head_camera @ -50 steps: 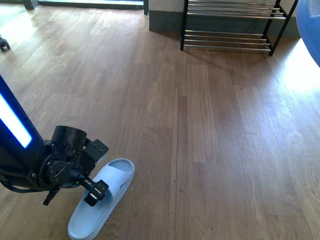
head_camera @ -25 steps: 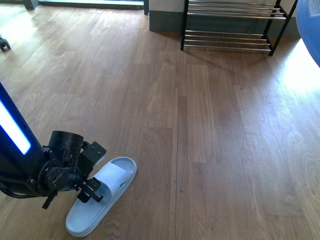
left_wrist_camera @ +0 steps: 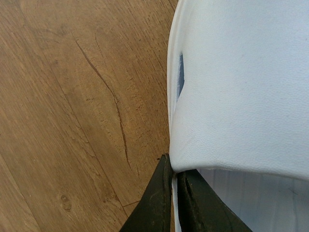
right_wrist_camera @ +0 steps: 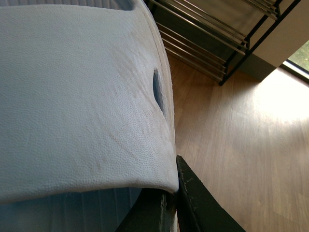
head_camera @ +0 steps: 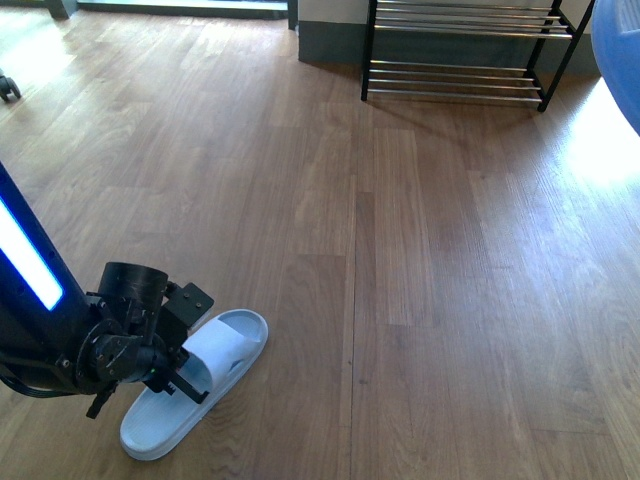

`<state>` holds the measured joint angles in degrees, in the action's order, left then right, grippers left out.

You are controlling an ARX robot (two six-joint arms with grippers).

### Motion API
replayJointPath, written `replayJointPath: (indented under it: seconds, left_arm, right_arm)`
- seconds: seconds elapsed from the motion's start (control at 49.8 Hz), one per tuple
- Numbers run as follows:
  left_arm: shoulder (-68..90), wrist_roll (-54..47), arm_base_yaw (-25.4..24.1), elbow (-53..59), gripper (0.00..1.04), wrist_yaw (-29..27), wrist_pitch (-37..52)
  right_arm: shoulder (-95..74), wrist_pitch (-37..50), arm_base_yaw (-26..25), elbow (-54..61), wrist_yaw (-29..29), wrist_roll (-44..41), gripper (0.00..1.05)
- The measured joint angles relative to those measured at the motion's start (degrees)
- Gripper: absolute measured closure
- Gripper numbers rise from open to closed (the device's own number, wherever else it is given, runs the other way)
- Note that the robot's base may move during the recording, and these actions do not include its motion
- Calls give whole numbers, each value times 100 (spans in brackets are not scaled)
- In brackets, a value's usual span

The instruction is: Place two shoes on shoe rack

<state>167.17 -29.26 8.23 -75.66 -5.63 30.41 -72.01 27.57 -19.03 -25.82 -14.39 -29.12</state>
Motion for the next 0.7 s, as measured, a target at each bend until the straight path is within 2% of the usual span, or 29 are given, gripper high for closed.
replayJointPath:
  seconds: [0.703]
  left_arm:
    - [0, 74, 2, 20, 103, 74, 229]
  right_arm:
    - [0, 0, 0, 0, 0, 0, 103]
